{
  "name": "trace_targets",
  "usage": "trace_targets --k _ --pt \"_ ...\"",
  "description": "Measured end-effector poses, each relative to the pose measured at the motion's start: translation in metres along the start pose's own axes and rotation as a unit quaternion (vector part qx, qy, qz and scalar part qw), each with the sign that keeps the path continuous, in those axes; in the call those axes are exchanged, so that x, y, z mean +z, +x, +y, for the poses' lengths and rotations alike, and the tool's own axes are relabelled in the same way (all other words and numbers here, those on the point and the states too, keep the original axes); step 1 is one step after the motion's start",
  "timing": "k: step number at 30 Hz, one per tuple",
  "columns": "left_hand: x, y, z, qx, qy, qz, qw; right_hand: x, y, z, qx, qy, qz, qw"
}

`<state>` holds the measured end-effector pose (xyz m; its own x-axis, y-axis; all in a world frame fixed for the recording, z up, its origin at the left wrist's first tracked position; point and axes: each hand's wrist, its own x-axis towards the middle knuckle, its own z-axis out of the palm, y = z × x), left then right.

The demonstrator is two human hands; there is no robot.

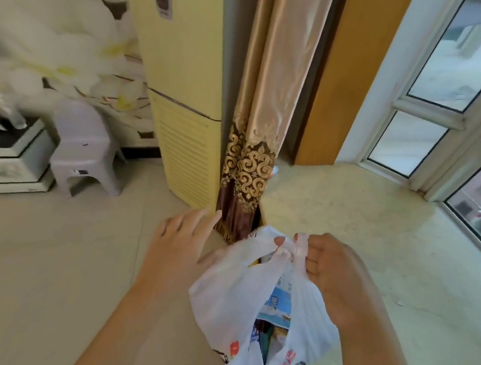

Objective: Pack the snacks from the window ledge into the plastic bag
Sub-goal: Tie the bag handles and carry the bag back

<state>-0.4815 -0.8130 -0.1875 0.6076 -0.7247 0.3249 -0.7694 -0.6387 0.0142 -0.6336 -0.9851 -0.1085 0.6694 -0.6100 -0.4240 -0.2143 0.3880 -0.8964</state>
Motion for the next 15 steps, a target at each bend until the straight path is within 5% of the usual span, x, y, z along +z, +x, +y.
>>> trace_targets --k 7,15 --pt "-0.01 -0.036 -0.083 -0.082 0.008 0.015 0.997 0.092 0.018 0.017 0.059 0.001 -0.136 0.989" --pt "-0.017 -0.073 -0.225 -0.14 0.022 0.032 0.989 0.231 0.031 0.04 0.115 -0.022 -0.175 0.978"
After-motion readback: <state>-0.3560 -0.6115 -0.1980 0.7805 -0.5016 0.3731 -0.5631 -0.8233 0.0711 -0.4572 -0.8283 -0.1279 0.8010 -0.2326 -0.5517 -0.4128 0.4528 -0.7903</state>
